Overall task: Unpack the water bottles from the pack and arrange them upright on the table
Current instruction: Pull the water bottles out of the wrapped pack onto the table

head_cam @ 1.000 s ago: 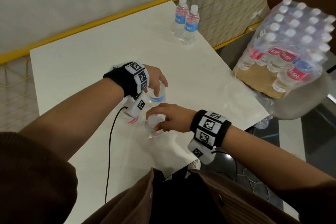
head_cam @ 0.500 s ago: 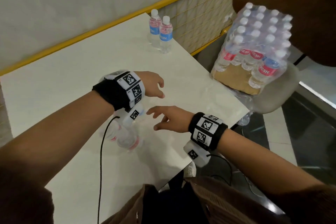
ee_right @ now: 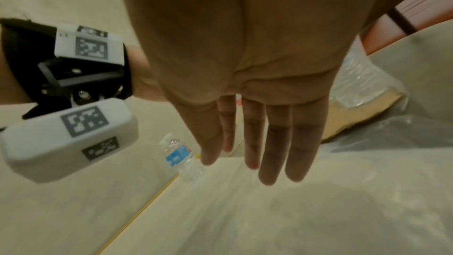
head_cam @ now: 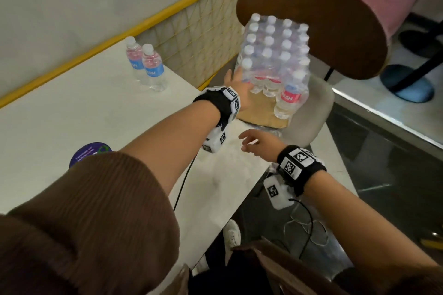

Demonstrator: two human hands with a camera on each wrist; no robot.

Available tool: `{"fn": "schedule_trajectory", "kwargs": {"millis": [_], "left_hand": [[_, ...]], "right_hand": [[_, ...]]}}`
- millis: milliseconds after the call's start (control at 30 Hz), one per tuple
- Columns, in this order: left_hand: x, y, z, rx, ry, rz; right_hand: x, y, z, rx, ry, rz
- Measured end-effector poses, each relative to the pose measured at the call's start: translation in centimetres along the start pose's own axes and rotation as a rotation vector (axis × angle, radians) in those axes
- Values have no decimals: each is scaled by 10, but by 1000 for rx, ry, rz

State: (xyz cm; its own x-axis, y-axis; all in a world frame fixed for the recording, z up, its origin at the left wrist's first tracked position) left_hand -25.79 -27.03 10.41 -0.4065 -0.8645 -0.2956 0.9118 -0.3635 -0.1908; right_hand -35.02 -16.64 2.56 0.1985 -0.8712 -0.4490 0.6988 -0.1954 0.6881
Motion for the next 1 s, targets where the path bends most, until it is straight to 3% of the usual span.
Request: {"fn": "schedule_trajectory", "kwargs": {"millis": [233, 333, 433, 633, 733, 1000], "left_hand": [[21, -1, 1, -147, -71, 41], [24, 5, -2, -153, -87, 28], [26, 6, -8, -140, -73, 1], [22, 4, -15, -175, -88, -60], [19, 2, -15, -220, -108, -63], [18, 4, -37, -473, -54, 17]], "right_hand": [[36, 0, 74, 48, -367, -9], [52, 2, 103, -21, -526, -113], [60, -1, 109, -96, -542, -239], [70, 6, 125, -329, -635, -293], [67, 4, 135, -244, -620, -347], [53, 17, 108, -143, -581, 38]]}}
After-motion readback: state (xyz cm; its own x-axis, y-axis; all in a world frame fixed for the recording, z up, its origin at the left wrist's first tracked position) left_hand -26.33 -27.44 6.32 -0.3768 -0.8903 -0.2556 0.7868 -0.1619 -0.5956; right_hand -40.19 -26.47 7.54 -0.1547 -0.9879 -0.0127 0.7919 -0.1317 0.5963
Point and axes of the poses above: each hand's wrist, its own x-axis towards the middle knuckle, its own z-axis out of the back of the hand, y = z × x, the point moved 4 cm from there along x, towards the middle knuckle, and after that the axes turned 1 degree about -y, right-handed, at the moved point
